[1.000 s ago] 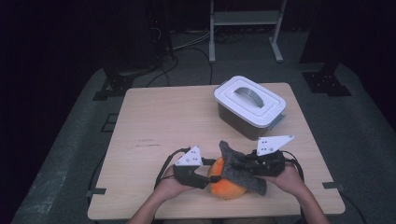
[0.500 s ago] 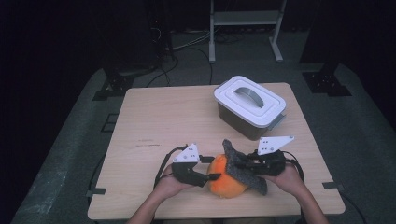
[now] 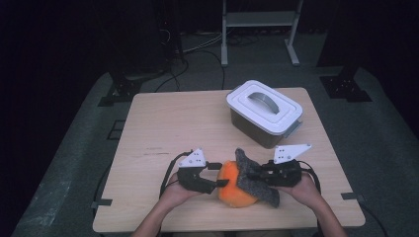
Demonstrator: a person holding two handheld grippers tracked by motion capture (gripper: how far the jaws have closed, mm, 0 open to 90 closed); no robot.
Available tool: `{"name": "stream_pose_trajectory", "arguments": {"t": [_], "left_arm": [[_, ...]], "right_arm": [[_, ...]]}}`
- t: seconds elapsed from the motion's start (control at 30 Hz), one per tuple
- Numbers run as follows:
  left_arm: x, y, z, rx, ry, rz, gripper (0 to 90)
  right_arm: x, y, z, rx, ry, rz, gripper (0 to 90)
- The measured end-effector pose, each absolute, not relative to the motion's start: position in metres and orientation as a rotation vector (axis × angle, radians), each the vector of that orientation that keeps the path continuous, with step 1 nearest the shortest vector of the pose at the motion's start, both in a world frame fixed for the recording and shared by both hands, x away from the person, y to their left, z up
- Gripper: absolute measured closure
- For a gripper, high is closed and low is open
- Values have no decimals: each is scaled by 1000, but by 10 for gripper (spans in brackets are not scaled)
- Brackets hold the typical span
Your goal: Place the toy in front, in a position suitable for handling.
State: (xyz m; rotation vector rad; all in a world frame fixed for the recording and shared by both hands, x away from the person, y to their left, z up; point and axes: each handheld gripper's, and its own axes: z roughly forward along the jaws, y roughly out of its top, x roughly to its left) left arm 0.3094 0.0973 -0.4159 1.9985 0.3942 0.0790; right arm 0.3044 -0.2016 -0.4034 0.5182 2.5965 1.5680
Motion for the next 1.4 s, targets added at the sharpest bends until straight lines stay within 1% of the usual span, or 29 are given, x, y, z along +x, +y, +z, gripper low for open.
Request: {"name": "stream_pose_trajectory", "arguments": {"t": [0.1, 0.17, 0.27, 0.47, 0.53, 0.63, 0.73, 0.83, 0.87, 0.93, 0.97, 1.07, 1.1, 1.2, 1.27, 1.33, 1.37, 1.4], "left_arm": [[307, 94, -415, 2013, 384, 85, 328], [307, 95, -417, 2019, 385, 93, 346], [308, 96, -419, 2023, 382, 93, 373], [311, 102, -422, 2021, 392, 76, 370], [312, 101, -421, 2022, 398, 64, 350], [313, 100, -421, 2021, 413, 25, 278], [312, 98, -419, 2010, 412, -24, 227], [310, 94, -419, 2044, 410, -37, 212], [310, 95, -420, 2054, 403, -32, 243], [310, 96, -419, 2064, 376, -39, 340], [309, 97, -417, 2069, 358, -20, 392], [304, 96, -414, 2056, 301, 54, 477], [301, 93, -413, 2056, 252, 101, 492], [288, 85, -409, 2032, 128, 234, 502], [286, 82, -407, 2053, 98, 295, 505], [288, 85, -409, 2062, 100, 278, 500], [290, 87, -411, 2049, 119, 241, 488], [292, 88, -412, 2046, 132, 213, 452]], "right_arm": [[299, -192, -403, 460, 2624, 1572, 760], [297, -188, -402, 435, 2626, 1551, 760], [301, -194, -401, 450, 2623, 1561, 762], [311, -213, -407, 577, 2594, 1508, 760], [312, -213, -411, 588, 2612, 1509, 760], [309, -207, -411, 554, 2635, 1517, 760], [304, -201, -409, 490, 2666, 1536, 759], [300, -196, -408, 425, 2693, 1552, 759], [299, -195, -407, 417, 2693, 1546, 759], [300, -195, -407, 425, 2690, 1544, 760], [301, -196, -406, 428, 2686, 1556, 760], [302, -201, -401, 454, 2620, 1591, 763], [303, -203, -399, 464, 2597, 1604, 766], [306, -209, -393, 506, 2524, 1650, 766], [308, -209, -396, 508, 2544, 1648, 766], [307, -206, -401, 511, 2576, 1630, 766], [307, -205, -402, 512, 2582, 1633, 766], [307, -204, -403, 509, 2589, 1637, 765]]}}
